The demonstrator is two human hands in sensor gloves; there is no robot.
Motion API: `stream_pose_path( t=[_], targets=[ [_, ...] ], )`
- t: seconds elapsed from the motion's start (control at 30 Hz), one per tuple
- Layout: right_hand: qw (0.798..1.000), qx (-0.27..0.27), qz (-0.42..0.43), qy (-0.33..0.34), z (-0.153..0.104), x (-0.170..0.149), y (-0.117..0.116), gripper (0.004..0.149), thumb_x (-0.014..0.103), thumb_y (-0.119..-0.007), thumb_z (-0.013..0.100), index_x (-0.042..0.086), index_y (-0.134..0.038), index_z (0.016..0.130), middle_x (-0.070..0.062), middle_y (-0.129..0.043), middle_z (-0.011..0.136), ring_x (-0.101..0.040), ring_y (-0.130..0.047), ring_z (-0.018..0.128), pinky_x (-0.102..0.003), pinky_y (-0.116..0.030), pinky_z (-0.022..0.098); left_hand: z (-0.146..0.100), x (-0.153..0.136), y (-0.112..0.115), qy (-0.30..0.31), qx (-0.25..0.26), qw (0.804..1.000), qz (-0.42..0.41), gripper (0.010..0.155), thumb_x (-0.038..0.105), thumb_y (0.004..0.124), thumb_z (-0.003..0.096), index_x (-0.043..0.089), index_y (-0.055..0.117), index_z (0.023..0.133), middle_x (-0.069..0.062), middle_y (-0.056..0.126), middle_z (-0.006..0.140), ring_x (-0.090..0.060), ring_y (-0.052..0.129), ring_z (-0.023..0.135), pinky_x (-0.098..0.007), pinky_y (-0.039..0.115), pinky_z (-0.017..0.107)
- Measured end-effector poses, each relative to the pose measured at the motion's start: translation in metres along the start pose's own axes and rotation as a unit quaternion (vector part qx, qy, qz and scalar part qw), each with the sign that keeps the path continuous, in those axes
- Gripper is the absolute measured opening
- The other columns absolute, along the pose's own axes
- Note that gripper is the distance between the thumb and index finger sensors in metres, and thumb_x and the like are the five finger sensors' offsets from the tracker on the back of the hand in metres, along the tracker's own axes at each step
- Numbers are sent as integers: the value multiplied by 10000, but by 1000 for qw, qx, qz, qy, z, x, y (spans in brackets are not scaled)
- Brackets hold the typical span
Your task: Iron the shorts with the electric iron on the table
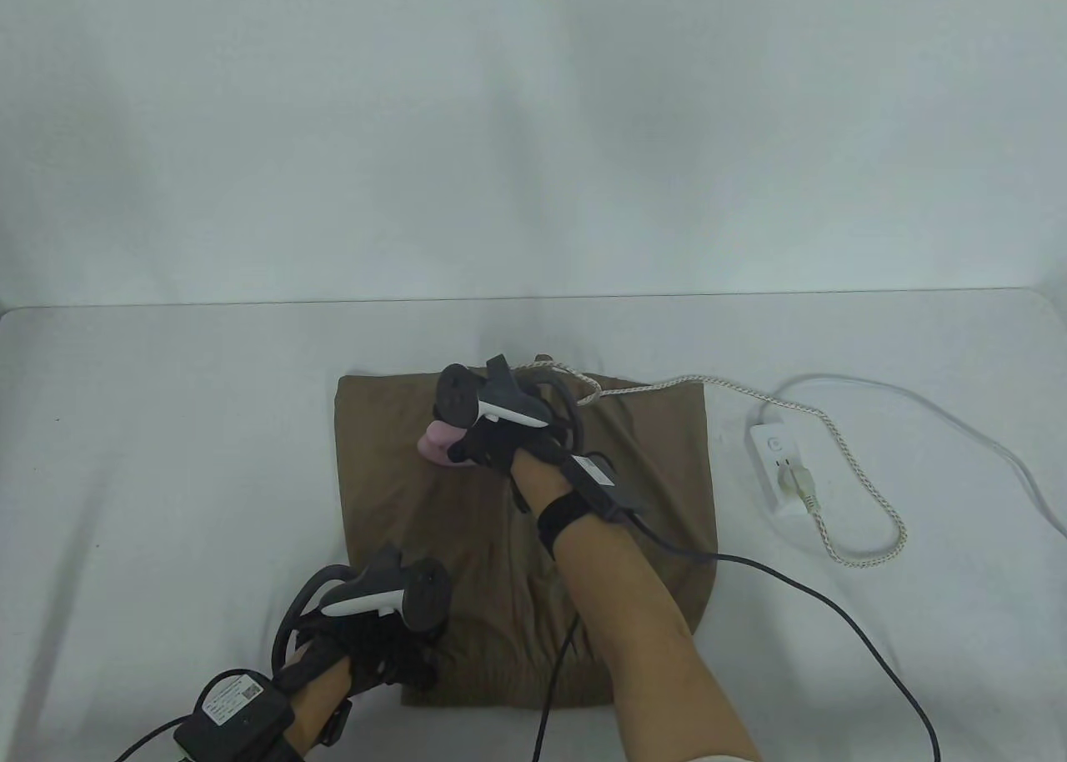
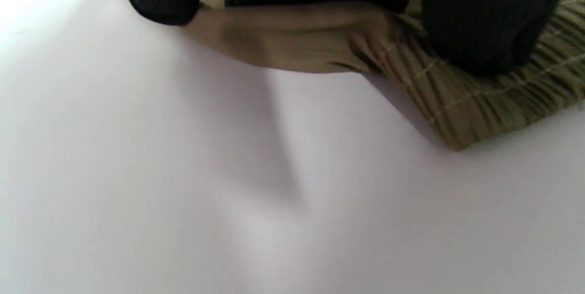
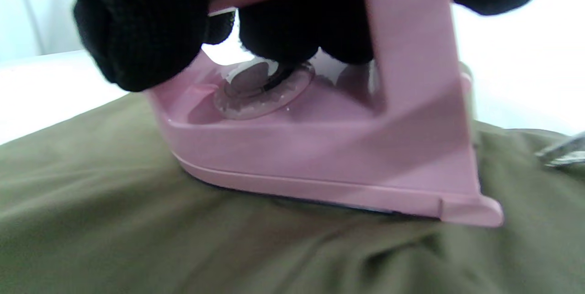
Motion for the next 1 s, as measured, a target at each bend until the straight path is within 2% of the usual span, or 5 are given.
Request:
stream_pose_path(
  t=[0.23, 0.4, 0.57, 1.0],
  targets=[
    [999, 1, 17, -38, -14, -32, -1, 665, 552, -912, 353, 452, -711, 980, 107, -937, 729, -177, -940, 643, -574, -774, 474, 0, 1, 0, -2, 0, 1000, 3, 683, 586, 818, 444, 389, 517, 1025, 41, 583, 1029, -236, 701, 893, -616, 562, 737],
    [999, 4, 31, -43, -13, -35, -2, 664, 554, -909, 358, 457, -706, 983, 104, -934, 733, -182, -938, 642, -573, -774, 473, -1, 3, -1, -3, -4, 1000, 17, 687, 583, 814, 449, 383, 511, 1032, 35, 584, 1040, -239, 702, 906, -620, 561, 738],
    [999, 0, 38, -32, -5, -21, -3, 665, 558, -908, 356, 462, -705, 982, 106, -934, 733, -180, -939, 639, -569, -778, 470, -1, 3, 0, -3, -4, 1000, 14, 686, 584, 816, 448, 389, 511, 1030, 40, 584, 1038, -237, 701, 904, -619, 561, 739],
    [995, 11, 90, 35, 12, 42, -12, 666, 561, -906, 360, 455, -705, 986, 104, -934, 733, -178, -940, 636, -567, -780, 465, 0, 3, -1, -2, -5, 1000, 13, 685, 583, 816, 449, 385, 514, 1031, 38, 584, 1038, -238, 701, 904, -620, 559, 740]
  ],
)
Point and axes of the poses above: the tracker on the back of each hand, its own x axis roughly to the thumb side, its own z axis roughly from the wrist to the fingertips, y = z × x, the point moved 2 cm from there along z, roughly from the wrist to the fingertips
